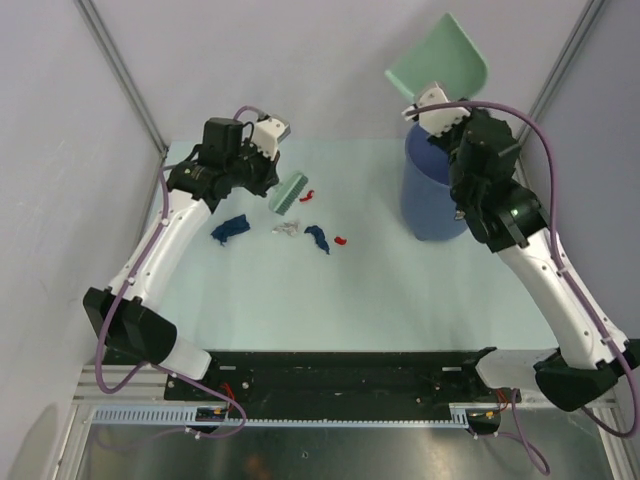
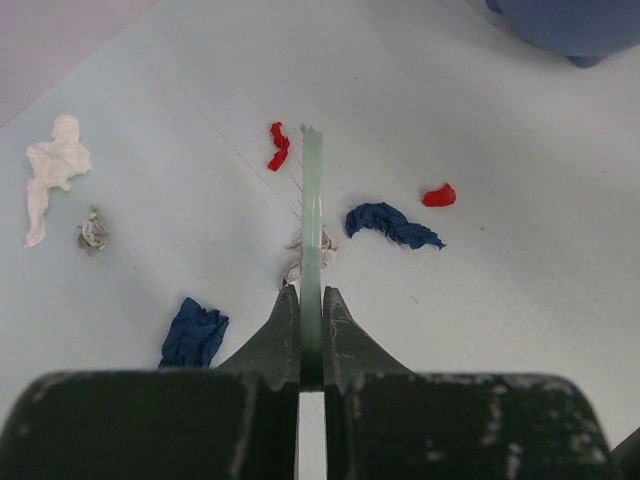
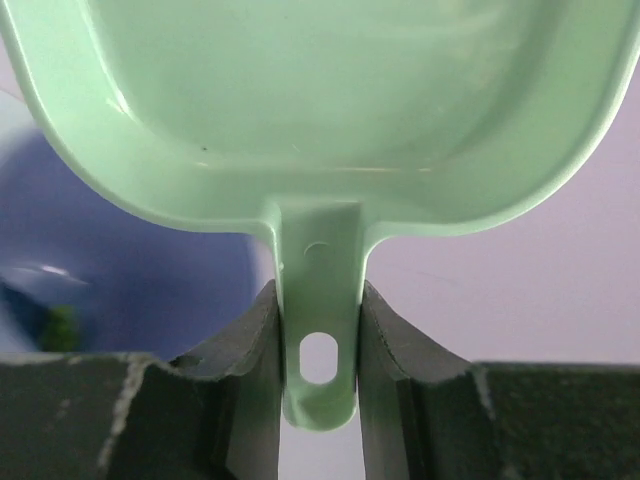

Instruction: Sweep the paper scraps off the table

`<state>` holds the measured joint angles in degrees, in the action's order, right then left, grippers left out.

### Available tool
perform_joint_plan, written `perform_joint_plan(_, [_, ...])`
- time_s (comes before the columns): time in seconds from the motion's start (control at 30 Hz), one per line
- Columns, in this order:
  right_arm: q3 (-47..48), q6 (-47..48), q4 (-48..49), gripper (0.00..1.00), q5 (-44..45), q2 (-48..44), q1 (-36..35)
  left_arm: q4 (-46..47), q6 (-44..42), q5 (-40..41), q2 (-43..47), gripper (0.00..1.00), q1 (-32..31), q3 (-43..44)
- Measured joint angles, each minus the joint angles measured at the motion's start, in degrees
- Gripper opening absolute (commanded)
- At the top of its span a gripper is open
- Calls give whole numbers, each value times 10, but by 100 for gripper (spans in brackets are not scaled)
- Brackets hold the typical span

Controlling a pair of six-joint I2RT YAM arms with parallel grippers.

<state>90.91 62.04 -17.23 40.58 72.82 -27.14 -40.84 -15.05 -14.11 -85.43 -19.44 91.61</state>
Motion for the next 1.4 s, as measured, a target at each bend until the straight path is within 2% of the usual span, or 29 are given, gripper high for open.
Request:
perform_joint_plan(0.1, [45, -167, -106, 0, -24, -3, -81, 1, 0, 0, -1, 0, 0, -5])
perform_joint_plan(0.27, [47, -387, -298, 0, -135, 45, -127, 0, 1, 0, -10, 0, -2, -25])
perform_joint_plan(0.37, [16, -473, -373, 0, -237, 109, -137, -2, 2, 0, -26, 0, -3, -28])
perform_joint_plan(0.5, [-71, -543, -440, 0, -331, 169, -151, -2, 2, 0, -49, 0, -4, -28])
perform_joint_plan(0.73, [-103, -593, -512, 0, -377, 243, -158, -4, 7, -1, -80, 0, -16, -19])
perform_joint_plan(1.0, [-103, -599, -522, 0, -372, 325, -151, -3, 36, -7, -106, 0, -39, 4])
perform_joint_plan(1.23, [-103, -599, -518, 0, -363, 349, -141, -2, 41, 40, -151, 0, -64, 23])
perform_joint_plan(1.4, [-99, -596, -503, 0, -360, 357, -133, -3, 44, 27, -179, 0, -67, 25])
